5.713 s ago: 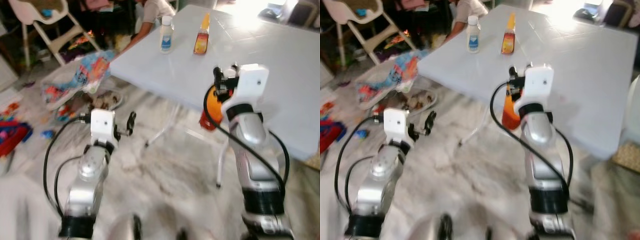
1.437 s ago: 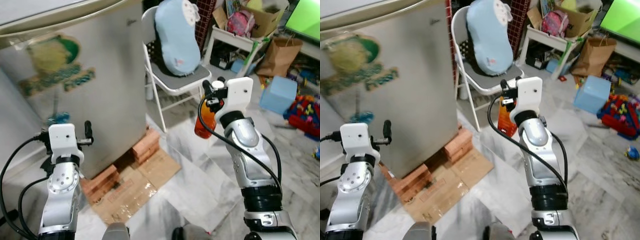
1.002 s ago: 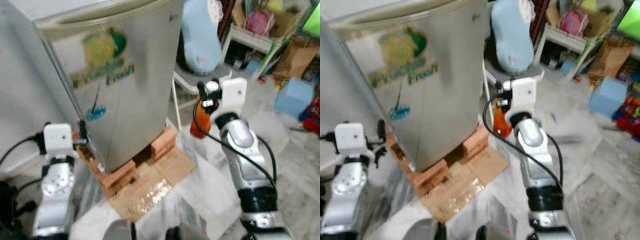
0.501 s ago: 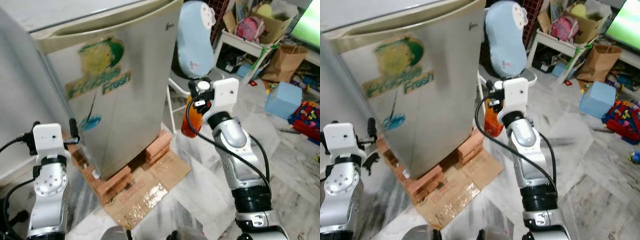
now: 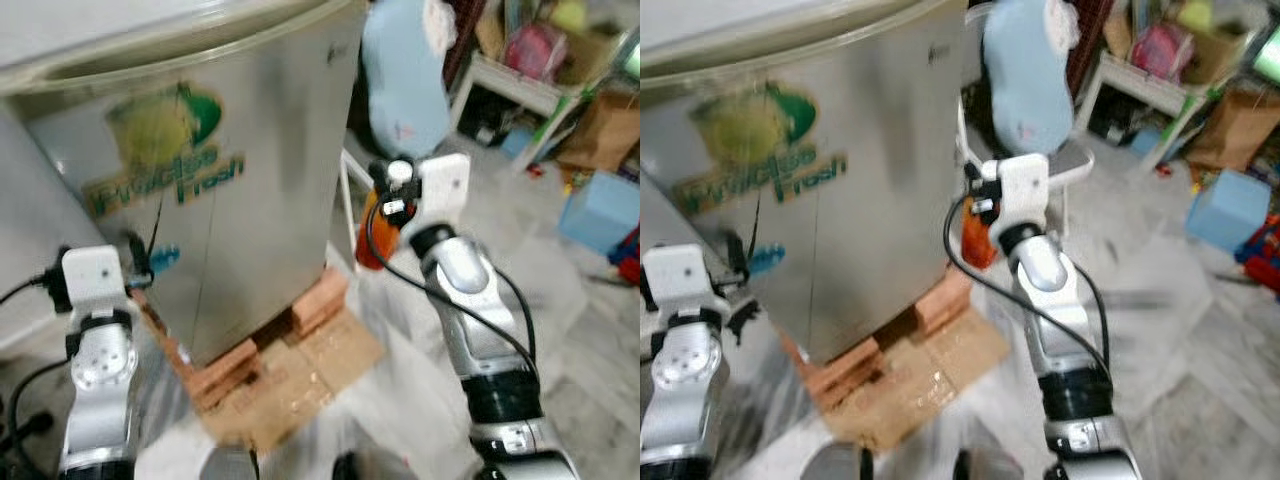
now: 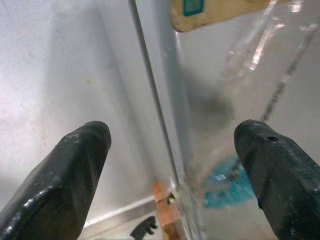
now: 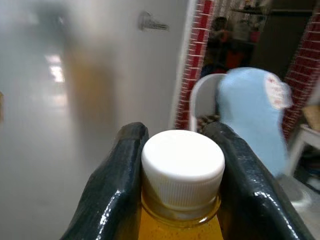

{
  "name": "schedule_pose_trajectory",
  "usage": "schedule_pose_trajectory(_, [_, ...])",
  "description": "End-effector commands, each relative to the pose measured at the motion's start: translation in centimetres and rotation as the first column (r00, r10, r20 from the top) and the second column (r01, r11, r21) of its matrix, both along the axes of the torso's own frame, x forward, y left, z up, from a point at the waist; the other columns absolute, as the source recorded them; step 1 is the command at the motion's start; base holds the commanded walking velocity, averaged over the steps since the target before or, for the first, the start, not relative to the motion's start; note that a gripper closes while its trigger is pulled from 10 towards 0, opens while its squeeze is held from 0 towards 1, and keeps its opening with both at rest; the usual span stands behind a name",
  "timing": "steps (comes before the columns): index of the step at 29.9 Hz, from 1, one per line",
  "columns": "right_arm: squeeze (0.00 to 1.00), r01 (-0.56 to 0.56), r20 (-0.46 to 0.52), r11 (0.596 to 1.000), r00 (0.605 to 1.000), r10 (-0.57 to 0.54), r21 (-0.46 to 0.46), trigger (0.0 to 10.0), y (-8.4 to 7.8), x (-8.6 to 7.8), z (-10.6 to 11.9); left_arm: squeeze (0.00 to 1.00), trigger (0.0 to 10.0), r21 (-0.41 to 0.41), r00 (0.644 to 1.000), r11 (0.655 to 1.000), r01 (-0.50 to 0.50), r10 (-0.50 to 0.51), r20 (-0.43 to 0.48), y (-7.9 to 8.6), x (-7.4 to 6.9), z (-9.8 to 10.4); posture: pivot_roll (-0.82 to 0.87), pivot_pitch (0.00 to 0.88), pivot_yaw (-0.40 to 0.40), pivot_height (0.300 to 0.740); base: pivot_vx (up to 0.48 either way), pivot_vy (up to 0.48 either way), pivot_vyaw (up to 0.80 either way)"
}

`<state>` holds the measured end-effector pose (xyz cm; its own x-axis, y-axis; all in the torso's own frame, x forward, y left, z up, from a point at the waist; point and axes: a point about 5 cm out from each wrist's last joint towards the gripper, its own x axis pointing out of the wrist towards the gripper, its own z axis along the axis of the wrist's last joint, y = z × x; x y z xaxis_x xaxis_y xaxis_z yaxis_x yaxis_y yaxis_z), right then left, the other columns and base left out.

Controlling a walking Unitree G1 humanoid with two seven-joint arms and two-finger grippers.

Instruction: Restocking fridge

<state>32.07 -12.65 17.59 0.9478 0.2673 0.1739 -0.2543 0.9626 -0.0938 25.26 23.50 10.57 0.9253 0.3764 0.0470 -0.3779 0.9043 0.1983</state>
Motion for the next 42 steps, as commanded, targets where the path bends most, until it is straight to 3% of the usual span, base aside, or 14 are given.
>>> schedule_pose_trajectory(1, [0.0,0.009,0.028,1.0,1.0,-0.009,0.007,10.0,-0.3,0.0,0.7,0.0,10.0,0.01,1.0,1.0,-0.014,0.014,-0.006,0.2,-0.1,0.0,0.06,0.09,-0.064,0.74,0.0,0.0,0.0])
schedule_pose_trajectory(4, [0.0,0.008,0.027,1.0,1.0,-0.008,0.008,10.0,-0.3,0.0,0.7,0.0,10.0,-0.002,1.0,1.0,-0.002,0.002,-0.009,0.2,-0.1,-0.1,0.06,0.09,-0.064,0.74,0.0,0.0,0.0])
schedule_pose_trajectory(7, [0.0,0.008,0.026,1.0,1.0,-0.008,0.008,10.0,-0.2,0.0,0.7,0.0,10.0,-0.059,0.997,0.996,0.072,-0.074,-0.021,-0.1,0.9,-0.3,0.05,0.092,-0.066,0.74,0.0,0.0,0.0])
schedule_pose_trajectory(18, [0.0,0.016,0.024,1.0,1.0,-0.016,0.002,10.0,-0.4,-0.1,0.7,0.0,10.0,-0.061,0.998,0.997,0.052,-0.053,-0.017,1.4,4.1,0.3,0.04,0.093,-0.074,0.74,0.0,0.0,0.0])
schedule_pose_trajectory(20, [0.0,0.019,0.027,1.0,0.999,-0.019,-0.001,10.0,-0.5,-0.1,0.8,0.0,10.0,-0.088,0.995,0.992,0.091,-0.094,-0.028,1.1,5.5,0.3,0.03,0.089,-0.069,0.74,0.0,0.0,0.0])
schedule_pose_trajectory(25, [0.0,0.026,0.034,1.0,0.999,-0.026,-0.001,10.0,-0.6,0.0,1.1,0.0,10.0,-0.115,0.99,0.985,0.131,-0.136,-0.032,0.4,6.5,0.2,0.02,0.089,-0.067,0.74,0.0,0.0,0.0])
schedule_pose_trajectory(28, [0.0,0.031,0.034,1.0,0.999,-0.031,-0.002,10.0,-0.7,-0.1,1.0,0.0,10.0,-0.151,0.978,0.968,0.199,-0.207,-0.038,-0.8,6.7,-0.2,0.02,0.087,-0.062,0.74,0.0,0.0,0.0])
schedule_pose_trajectory(30, [0.0,0.033,0.031,0.999,0.999,-0.032,-0.004,10.0,-0.7,-0.1,0.9,0.0,10.0,-0.173,0.959,0.947,0.271,-0.281,-0.034,-1.9,6.5,-0.7,0.02,0.089,-0.062,0.74,0.0,0.0,0.0])
schedule_pose_trajectory(32, [0.0,0.034,0.031,0.999,0.999,-0.033,-0.006,10.0,-0.7,-0.2,0.9,0.0,10.0,-0.211,0.922,0.904,0.372,-0.386,-0.03,-3.1,6.1,-1.2,0.02,0.089,-0.062,0.74,0.0,0.0,0.0])
schedule_pose_trajectory(33, [0.0,0.034,0.031,0.999,0.999,-0.033,-0.006,10.0,-0.7,-0.2,0.9,0.0,10.0,-0.211,0.922,0.904,0.372,-0.386,-0.03,-3.1,6.1,-1.2,0.02,0.089,-0.062,0.74,0.0,0.0,0.0])
schedule_pose_trajectory(35, [0.0,0.062,0.034,0.998,0.998,-0.061,-0.021,10.0,-1.0,-0.2,0.8,0.0,10.0,-0.256,0.845,0.819,0.514,-0.535,-0.014,-5.0,5.3,-1.4,0.02,0.089,-0.064,0.74,0.0,0.0,0.0])
schedule_pose_trajectory(36, [0.0,0.062,0.034,0.998,0.998,-0.061,-0.021,10.0,-1.0,-0.2,0.8,0.0,10.0,-0.256,0.845,0.819,0.514,-0.535,-0.014,-5.0,5.3,-1.4,0.02,0.089,-0.064,0.74,0.0,0.0,0.0])
schedule_pose_trajectory(39, [0.0,0.083,0.033,0.996,0.996,-0.082,-0.029,10.0,-1.3,-0.1,0.8,0.0,10.0,-0.281,0.77,0.742,0.608,-0.638,-0.019,-6.4,4.4,-1.5,0.03,0.089,-0.065,0.74,0.0,0.0,0.0])
schedule_pose_trajectory(42, [0.0,0.099,0.035,0.995,0.995,-0.098,-0.033,10.0,-1.5,-0.1,0.8,0.0,10.0,-0.294,0.715,0.688,0.664,-0.699,-0.022,-7.5,3.8,-1.5,0.03,0.085,-0.063,0.74,0.0,0.0,0.0])
